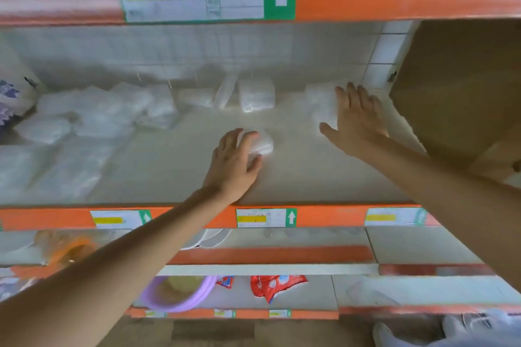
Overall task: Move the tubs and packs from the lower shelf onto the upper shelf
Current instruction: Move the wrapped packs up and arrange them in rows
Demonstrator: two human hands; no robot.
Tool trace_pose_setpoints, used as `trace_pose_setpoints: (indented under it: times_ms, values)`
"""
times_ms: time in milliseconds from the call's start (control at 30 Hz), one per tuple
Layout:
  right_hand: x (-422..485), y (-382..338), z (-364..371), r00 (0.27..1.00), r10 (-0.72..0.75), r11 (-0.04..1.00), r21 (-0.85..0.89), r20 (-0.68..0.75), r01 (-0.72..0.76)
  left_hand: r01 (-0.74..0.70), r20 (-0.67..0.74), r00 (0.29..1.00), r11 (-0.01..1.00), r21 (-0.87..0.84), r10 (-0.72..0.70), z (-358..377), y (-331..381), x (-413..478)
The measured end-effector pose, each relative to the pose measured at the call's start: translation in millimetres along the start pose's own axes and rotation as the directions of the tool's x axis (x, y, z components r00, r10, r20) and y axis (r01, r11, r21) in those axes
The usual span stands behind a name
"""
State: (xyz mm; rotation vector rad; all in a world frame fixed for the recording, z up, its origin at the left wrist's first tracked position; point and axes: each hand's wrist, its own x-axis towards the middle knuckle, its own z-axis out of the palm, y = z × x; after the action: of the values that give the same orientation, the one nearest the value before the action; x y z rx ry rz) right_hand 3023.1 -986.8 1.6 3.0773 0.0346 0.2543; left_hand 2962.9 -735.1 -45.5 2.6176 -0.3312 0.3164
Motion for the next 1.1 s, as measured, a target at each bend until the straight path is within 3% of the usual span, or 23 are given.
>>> trace_pose_setpoints:
  times_ms: [133,267,533,733,967,1100]
  values:
    - [-11.1,-3.4,14.3,0.985,-0.044,0.999,-0.007,-0.169,0.044,-0.013,-0.046,0.999,0.991,-0.136,0.007,3.1,-9.4,-0.9]
    - [-9.1,-2.4,10.4,0.929,-0.056,0.978,0.166,-0.365,0.124,0.036,-0.071,0.996,0.977,-0.21,-0.051,2.8,-11.7,0.9]
    - [-0.9,5.4,-3.2,0.985,-0.058,0.903,0.413,-0.164,0.122,0.049,-0.1,0.993,0.984,-0.174,-0.068,1.8,-8.9,0.4]
    - [-12.6,-3.7,-11.6,0.982,-0.033,0.921,0.377,-0.187,0.103,0.089,-0.066,0.994,0.995,-0.034,-0.091,-5.0,1.8,-4.2]
    - [-62.6,-21.9,-8.2,0.981,-0.069,0.805,0.571,-0.179,0.161,0.088,0.175,0.982,0.991,-0.101,-0.07,-34.2,-12.8,-4.3]
    - [-89.4,-36.7,-15.2,0.98,-0.102,0.792,0.582,-0.171,0.184,0.083,0.16,0.985,0.987,-0.14,-0.06,-53.3,-22.2,-25.0]
